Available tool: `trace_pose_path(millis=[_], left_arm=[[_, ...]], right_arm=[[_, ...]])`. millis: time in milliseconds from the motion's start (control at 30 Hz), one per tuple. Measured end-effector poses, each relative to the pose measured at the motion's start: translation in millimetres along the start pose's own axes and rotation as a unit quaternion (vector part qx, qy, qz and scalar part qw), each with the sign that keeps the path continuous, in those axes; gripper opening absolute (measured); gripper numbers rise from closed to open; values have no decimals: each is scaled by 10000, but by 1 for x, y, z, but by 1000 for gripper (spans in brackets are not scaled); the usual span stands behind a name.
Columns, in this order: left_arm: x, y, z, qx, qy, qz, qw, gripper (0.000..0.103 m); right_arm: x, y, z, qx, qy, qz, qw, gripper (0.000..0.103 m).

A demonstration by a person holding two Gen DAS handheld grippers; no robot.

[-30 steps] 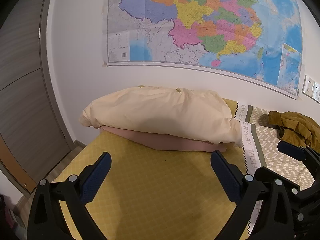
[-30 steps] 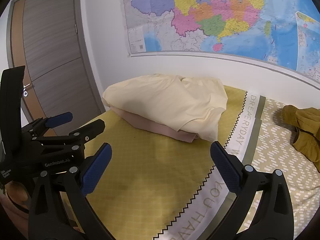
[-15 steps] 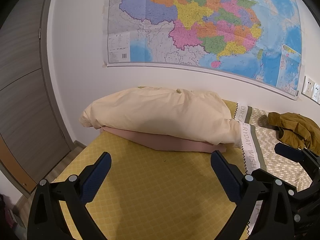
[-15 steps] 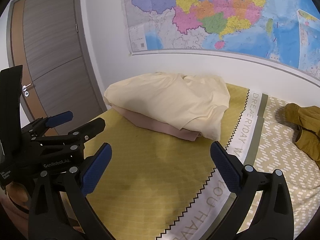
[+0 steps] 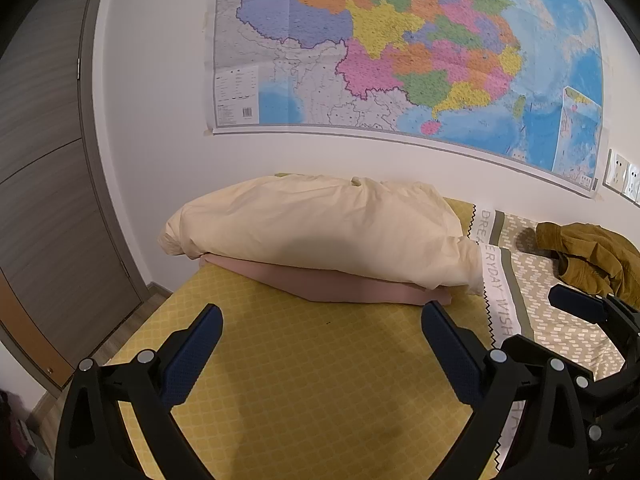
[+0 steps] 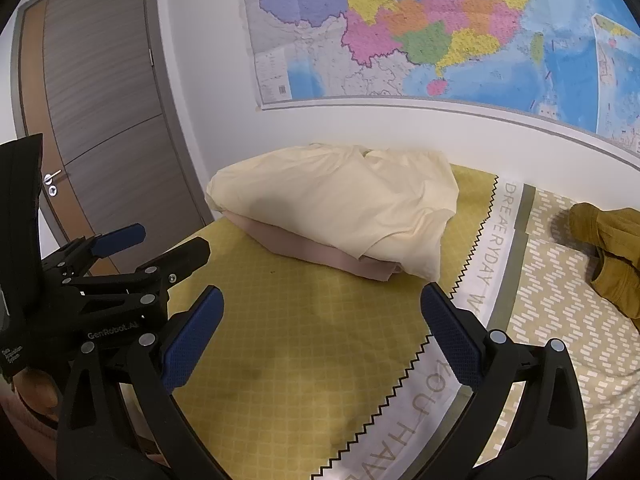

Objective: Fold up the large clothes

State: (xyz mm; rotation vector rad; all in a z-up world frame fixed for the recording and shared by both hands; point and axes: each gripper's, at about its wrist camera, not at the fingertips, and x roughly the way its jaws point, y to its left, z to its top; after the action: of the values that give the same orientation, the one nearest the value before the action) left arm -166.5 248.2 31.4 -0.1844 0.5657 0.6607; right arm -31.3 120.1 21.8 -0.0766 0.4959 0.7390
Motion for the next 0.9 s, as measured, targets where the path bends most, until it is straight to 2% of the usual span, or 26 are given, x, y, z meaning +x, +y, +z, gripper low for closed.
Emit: trace_pose_path(millis=[900], left_arm=[[2,1,-2,7,31,4,10000,96]], right_arm=[[3,-1,-1,65,39,-21,10000,97]])
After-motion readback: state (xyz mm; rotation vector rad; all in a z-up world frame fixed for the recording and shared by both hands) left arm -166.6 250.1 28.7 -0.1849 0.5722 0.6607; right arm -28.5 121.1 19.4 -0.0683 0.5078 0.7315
